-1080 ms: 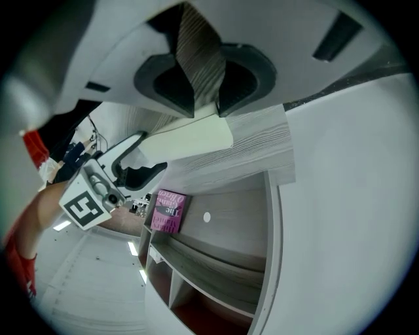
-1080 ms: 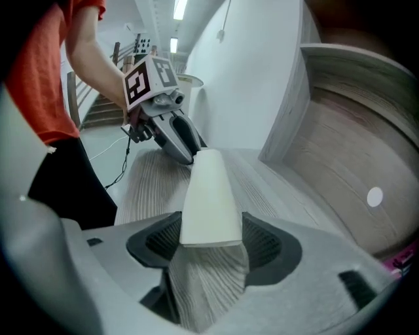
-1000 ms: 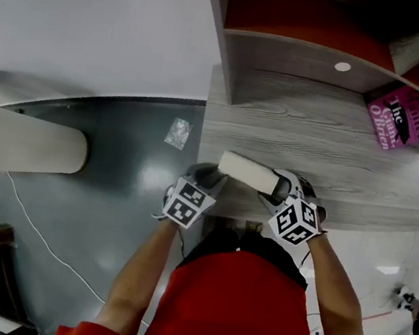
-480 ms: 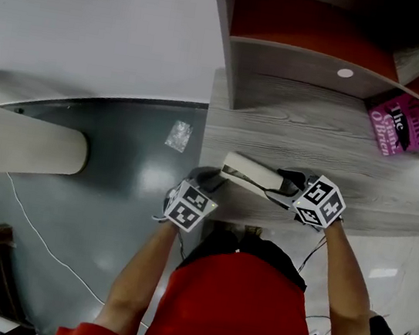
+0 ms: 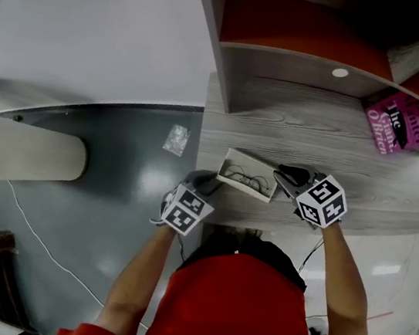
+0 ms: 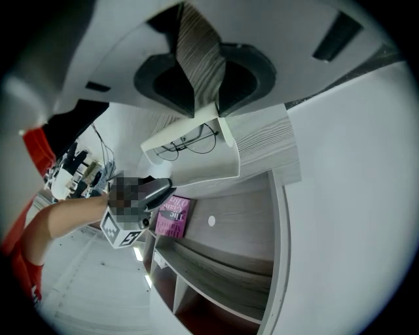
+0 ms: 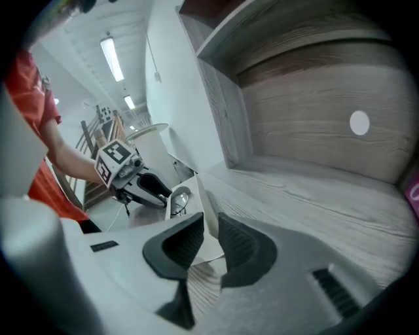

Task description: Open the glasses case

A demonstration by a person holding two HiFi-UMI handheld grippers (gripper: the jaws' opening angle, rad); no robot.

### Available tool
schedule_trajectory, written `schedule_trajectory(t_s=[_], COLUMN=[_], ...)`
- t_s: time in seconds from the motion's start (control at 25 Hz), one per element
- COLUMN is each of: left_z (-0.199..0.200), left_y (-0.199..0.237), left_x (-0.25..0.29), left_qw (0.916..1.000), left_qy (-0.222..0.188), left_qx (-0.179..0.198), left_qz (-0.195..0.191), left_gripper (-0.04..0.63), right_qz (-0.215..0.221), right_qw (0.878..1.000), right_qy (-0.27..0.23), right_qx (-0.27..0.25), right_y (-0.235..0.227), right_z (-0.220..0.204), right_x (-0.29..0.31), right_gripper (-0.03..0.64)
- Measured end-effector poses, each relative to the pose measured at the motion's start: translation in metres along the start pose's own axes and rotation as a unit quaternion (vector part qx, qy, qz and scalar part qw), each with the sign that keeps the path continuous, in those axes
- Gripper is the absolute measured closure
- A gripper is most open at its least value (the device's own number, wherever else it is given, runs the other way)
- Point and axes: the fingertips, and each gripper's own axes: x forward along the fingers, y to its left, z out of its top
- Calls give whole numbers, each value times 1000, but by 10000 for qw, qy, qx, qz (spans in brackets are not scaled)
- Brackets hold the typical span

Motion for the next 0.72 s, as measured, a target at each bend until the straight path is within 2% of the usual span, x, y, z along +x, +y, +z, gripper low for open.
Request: schedule_trajectory(t_s=[0.16,0.28,0.52,0.72], left_z=[1,2,3,3], left_y=[2,4,7,6], left_x=[0,1,2,0], left_qw=[10000,9999,9997,9996], left_qy=[-20,-46,-95,-114], left_qx=[-30,-80,-198,-215], left_qz=[51,98,134,147], left_gripper=[486,486,486,488], right_qz=[-439,-596,-695,-603], right_qw=[9990,9981,9974,9980], right_qy=[-58,-55,-46,-55], right_qx=[75,134,191,159], right_y=[-14,-21,-27,-21], right_z=[0,-1,-3,-3], right_x=[3,5,7,6], right_gripper=[552,558,561,550])
